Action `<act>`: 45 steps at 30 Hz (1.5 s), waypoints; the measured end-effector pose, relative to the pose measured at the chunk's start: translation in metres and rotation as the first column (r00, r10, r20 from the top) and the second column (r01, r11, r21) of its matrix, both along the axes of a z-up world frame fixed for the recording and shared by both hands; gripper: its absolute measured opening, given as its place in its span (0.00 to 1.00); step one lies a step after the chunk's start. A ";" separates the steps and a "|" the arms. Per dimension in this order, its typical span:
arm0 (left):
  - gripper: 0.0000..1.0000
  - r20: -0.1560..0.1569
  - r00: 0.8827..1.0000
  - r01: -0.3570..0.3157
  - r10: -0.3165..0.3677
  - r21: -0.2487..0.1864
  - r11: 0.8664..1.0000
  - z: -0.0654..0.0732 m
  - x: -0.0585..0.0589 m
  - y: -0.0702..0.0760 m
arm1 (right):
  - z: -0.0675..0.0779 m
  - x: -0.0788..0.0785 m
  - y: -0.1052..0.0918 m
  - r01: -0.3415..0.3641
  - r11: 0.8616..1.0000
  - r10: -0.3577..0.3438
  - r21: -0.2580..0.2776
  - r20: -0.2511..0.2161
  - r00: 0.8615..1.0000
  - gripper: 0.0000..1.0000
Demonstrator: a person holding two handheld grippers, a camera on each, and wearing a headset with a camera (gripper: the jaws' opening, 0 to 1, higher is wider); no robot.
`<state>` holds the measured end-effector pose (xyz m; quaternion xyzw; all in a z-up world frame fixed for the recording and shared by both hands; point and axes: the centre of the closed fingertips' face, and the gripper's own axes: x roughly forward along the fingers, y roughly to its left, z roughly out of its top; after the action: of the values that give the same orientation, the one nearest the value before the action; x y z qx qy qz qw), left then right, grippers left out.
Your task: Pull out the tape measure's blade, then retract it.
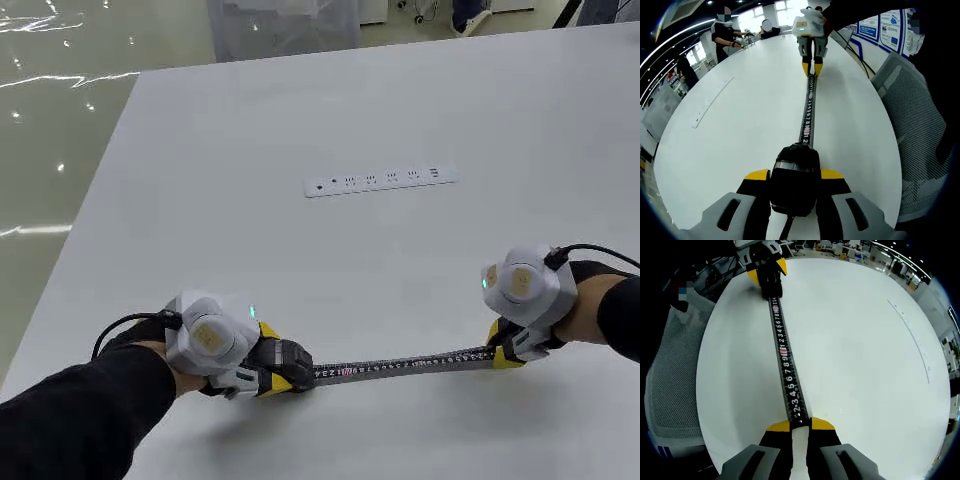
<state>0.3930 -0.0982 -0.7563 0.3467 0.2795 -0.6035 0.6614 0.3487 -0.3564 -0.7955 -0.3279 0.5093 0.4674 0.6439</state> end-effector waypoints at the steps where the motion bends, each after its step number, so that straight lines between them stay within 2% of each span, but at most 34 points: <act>1: 0.30 -0.007 1.000 -0.015 0.015 -0.010 1.000 0.000 0.000 -0.001 | 0.000 0.000 0.001 -0.005 1.000 0.005 0.003 0.000 1.000 0.04; 2: 0.30 -0.022 0.999 -0.042 0.042 -0.017 0.999 0.001 0.002 -0.001 | 0.000 0.000 0.001 -0.003 1.000 0.003 0.005 0.000 1.000 0.05; 3: 0.31 -0.013 0.999 -0.029 0.029 -0.014 0.999 0.001 0.001 0.000 | 0.000 0.001 0.000 0.013 1.000 -0.013 0.015 -0.006 1.000 0.05; 5: 0.31 -0.010 1.000 -0.027 0.027 -0.013 1.000 0.001 0.001 0.000 | 0.000 0.000 0.001 -0.040 0.999 0.039 0.017 0.015 0.999 0.06; 13: 0.32 0.013 1.000 0.004 -0.004 0.007 1.000 0.001 0.000 0.001 | -0.002 -0.001 0.002 -0.090 0.996 0.089 0.018 0.039 0.995 0.09; 15: 0.35 -0.004 1.000 -0.021 0.021 -0.013 1.000 0.004 0.001 0.001 | -0.002 -0.003 0.000 -0.063 0.998 0.063 0.011 0.034 0.997 0.11; 16: 0.38 -0.031 0.997 -0.078 0.077 -0.011 0.997 0.002 0.001 0.004 | -0.001 -0.004 0.001 -0.049 0.999 0.048 0.023 0.046 0.998 0.11; 18: 0.44 -0.050 0.993 -0.105 0.105 -0.013 0.994 0.000 -0.001 0.007 | -0.001 -0.005 0.006 0.001 0.997 -0.007 0.081 0.066 0.998 0.15; 19: 0.47 -0.060 0.992 -0.115 0.113 -0.030 0.993 0.000 -0.003 0.007 | -0.002 -0.005 0.006 0.020 0.996 -0.026 0.089 0.074 0.997 0.16; 21: 0.53 -0.092 0.982 -0.168 0.162 -0.062 0.984 0.001 -0.006 0.010 | -0.001 -0.008 0.005 0.033 0.994 -0.043 0.100 0.097 0.994 0.20; 22: 0.55 -0.101 0.976 -0.199 0.192 -0.064 0.978 0.000 -0.006 0.014 | 0.000 -0.004 0.003 0.071 0.992 -0.084 0.104 0.128 0.988 0.21; 23: 0.54 -0.080 0.976 -0.210 0.204 -0.074 0.975 0.001 -0.004 0.018 | 0.002 -0.002 0.003 0.116 0.983 -0.136 0.140 0.145 0.980 0.21; 24: 0.55 -0.080 0.973 -0.223 0.216 -0.087 0.971 0.001 -0.005 0.019 | 0.003 -0.005 0.007 0.168 0.968 -0.192 0.189 0.120 0.974 0.23; 25: 0.58 -0.101 0.965 -0.251 0.241 -0.101 0.963 0.001 -0.008 0.019 | 0.003 -0.005 0.006 0.189 0.961 -0.217 0.199 0.127 0.968 0.24; 26: 0.63 -0.123 0.956 -0.280 0.267 -0.101 0.955 -0.001 -0.010 0.022 | 0.004 -0.004 0.001 0.202 0.960 -0.234 0.195 0.159 0.959 0.25; 27: 0.65 -0.119 0.954 -0.288 0.276 -0.102 0.952 -0.001 -0.009 0.024 | 0.003 -0.007 0.000 0.215 0.955 -0.248 0.203 0.156 0.956 0.27; 28: 0.66 -0.116 0.948 -0.309 0.296 -0.111 0.945 0.000 -0.008 0.027 | 0.003 -0.008 -0.001 0.239 0.947 -0.277 0.215 0.168 0.946 0.29; 30: 0.69 -0.130 0.933 -0.352 0.336 -0.125 0.928 0.002 -0.008 0.031 | 0.005 -0.011 -0.002 0.274 0.932 -0.318 0.237 0.170 0.933 0.34; 31: 0.71 -0.131 0.922 -0.382 0.366 -0.135 0.914 0.003 -0.006 0.035 | 0.006 -0.013 -0.002 0.298 0.921 -0.344 0.252 0.164 0.924 0.34; 32: 0.74 -0.136 0.913 -0.403 0.385 -0.142 0.904 0.003 -0.005 0.037 | 0.008 -0.014 -0.002 0.303 0.916 -0.354 0.263 0.171 0.920 0.33; 33: 0.77 -0.139 0.899 -0.434 0.415 -0.165 0.886 0.006 -0.003 0.039 | 0.009 -0.017 -0.003 0.306 0.913 -0.360 0.269 0.182 0.915 0.34; 34: 0.81 -0.138 0.891 -0.452 0.433 -0.176 0.874 0.008 -0.001 0.041 | 0.011 -0.019 -0.004 0.316 0.909 -0.371 0.272 0.185 0.910 0.35; 35: 0.83 -0.142 0.877 -0.479 0.459 -0.180 0.859 0.009 -0.001 0.045 | 0.012 -0.020 -0.004 0.330 0.902 -0.388 0.279 0.186 0.903 0.37; 37: 0.85 -0.127 0.857 -0.515 0.499 -0.219 0.829 0.014 0.003 0.052 | 0.013 -0.025 -0.008 0.339 0.896 -0.402 0.287 0.197 0.894 0.43; 38: 0.87 -0.144 0.839 -0.545 0.525 -0.227 0.807 0.016 0.003 0.056 | 0.015 -0.028 -0.010 0.350 0.889 -0.415 0.296 0.196 0.888 0.44; 39: 0.91 -0.156 0.831 -0.556 0.534 -0.223 0.801 0.015 0.001 0.059 | 0.016 -0.029 -0.012 0.354 0.886 -0.422 0.299 0.204 0.884 0.45; 40: 0.93 -0.156 0.829 -0.559 0.536 -0.224 0.798 0.015 0.000 0.062 | 0.017 -0.030 -0.014 0.355 0.885 -0.425 0.301 0.211 0.880 0.46; 43: 0.99 -0.168 0.813 -0.583 0.558 -0.235 0.778 0.012 -0.005 0.069 | 0.022 -0.036 -0.020 0.375 0.869 -0.454 0.324 0.218 0.864 0.51; 45: 0.99 -0.166 0.810 -0.587 0.563 -0.223 0.779 0.009 -0.010 0.074 | 0.026 -0.043 -0.020 0.381 0.864 -0.461 0.328 0.217 0.860 0.52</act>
<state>0.3825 -0.0246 -0.7478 0.1261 0.3188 -0.4196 0.8405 0.3055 -0.3765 -0.7690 -0.1796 0.4003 0.3269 0.8371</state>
